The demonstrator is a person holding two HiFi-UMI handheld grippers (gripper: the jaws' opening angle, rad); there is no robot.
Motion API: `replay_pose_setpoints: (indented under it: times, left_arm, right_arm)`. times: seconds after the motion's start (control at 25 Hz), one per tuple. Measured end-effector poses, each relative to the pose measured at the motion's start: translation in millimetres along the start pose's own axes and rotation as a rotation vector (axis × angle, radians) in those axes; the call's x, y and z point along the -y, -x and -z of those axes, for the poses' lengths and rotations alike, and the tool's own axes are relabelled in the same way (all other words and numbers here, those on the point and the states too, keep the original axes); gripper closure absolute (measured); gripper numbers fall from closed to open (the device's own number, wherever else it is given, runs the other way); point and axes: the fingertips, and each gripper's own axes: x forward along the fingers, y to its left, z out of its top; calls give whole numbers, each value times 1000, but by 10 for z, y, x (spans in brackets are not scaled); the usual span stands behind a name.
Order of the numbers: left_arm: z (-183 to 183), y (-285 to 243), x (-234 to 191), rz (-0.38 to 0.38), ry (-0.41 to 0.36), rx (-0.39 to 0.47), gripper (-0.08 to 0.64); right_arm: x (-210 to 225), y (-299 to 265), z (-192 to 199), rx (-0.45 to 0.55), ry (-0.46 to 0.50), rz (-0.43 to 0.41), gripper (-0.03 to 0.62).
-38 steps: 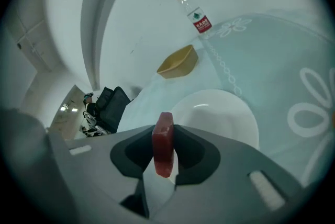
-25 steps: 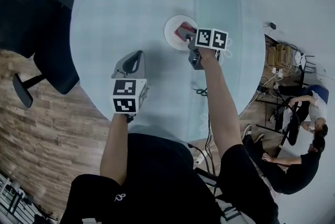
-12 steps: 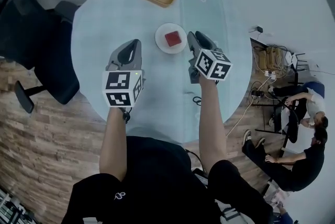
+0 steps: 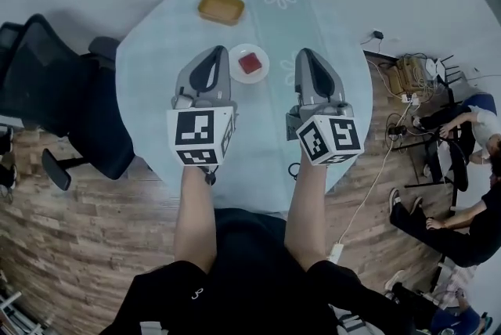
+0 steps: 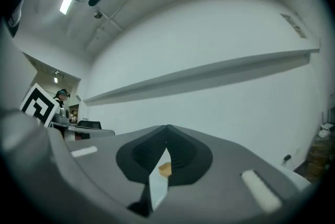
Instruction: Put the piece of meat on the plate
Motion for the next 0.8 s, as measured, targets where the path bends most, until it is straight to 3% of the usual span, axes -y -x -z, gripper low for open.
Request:
replay_pose_setpoints:
  times: [0.2,0.44,0.8]
  left_arm:
    - [-48,140,268,22,-45,12,565]
    - [-76,194,323,14,-80,1,565]
    - [-9,249,339,27,-60,-19,565]
  right_arm:
    - [6,262,47,-53,51,52,586]
    - [-28,364,114,-92,77,46,586]
    - [-53,326,127,-121,112,40,586]
